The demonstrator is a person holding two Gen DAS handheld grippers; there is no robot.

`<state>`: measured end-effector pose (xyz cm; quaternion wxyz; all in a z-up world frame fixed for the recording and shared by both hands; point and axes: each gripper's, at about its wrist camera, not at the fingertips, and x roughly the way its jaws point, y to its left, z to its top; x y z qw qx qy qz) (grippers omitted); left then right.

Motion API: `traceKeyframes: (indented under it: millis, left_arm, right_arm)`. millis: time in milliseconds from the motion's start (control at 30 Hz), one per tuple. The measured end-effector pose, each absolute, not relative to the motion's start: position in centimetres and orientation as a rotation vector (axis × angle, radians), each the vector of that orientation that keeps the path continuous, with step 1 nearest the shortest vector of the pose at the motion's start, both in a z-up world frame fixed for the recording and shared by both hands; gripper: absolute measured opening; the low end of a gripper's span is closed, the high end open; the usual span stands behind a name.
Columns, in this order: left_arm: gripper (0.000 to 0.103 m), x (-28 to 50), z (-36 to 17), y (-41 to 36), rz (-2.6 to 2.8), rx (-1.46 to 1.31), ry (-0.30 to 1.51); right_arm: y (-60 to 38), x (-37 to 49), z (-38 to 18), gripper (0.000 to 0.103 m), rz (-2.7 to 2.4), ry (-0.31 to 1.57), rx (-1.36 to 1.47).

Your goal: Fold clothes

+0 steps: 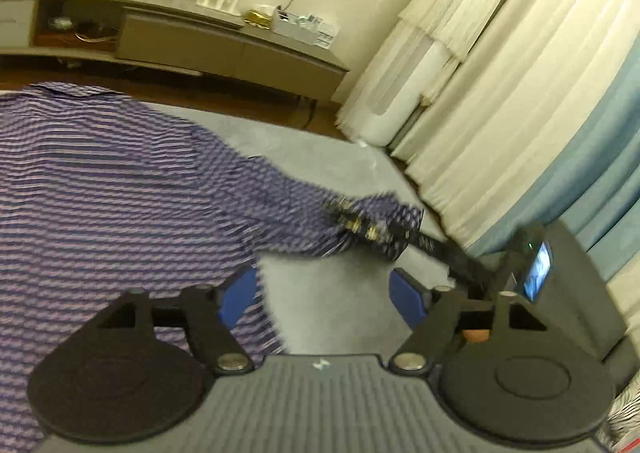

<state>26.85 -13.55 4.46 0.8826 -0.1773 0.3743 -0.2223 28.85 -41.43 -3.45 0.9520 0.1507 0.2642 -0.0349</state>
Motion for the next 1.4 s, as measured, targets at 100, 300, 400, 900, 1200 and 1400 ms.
traceKeyframes:
  millis: [100,300,400,900,1200,1400]
  left_arm:
    - [0.085,30.1,3.4,-15.6,-0.531,-0.464,0.801]
    - [0.093,35.3,-2.7,-19.3,-0.549,-0.714,0.878]
    - [0.093,37.0,-6.6,-20.7,-0.543,-0.869,0.928]
    - [0.006,38.6,-3.7,-21.9,-0.623,-0.770,0.795]
    - [0.006,35.7,4.8,-1.6,-0.309,-0.726,0.556]
    - [0.006,34.7,1.2,8.2,-0.155,-0.652,0.696]
  right_arm:
    - [-43.2,27.4,-2.5,0.013,-0.035,0.515,0.406]
    - [-45.6,25.1,-1.8,0.013,0.027,0.495,0.574]
    - [-47.0,24.7,-2.4,0.013,0.057,0.501,0.696]
    - [-46.8,24.7,-4.4,0.038,0.252,0.628,0.765]
    - [-41.8,20.1,-0.5,0.055,0.330,0.620,0.612]
    - [-33.8,13.4,-0.9,0.076,0.368,0.739,0.257]
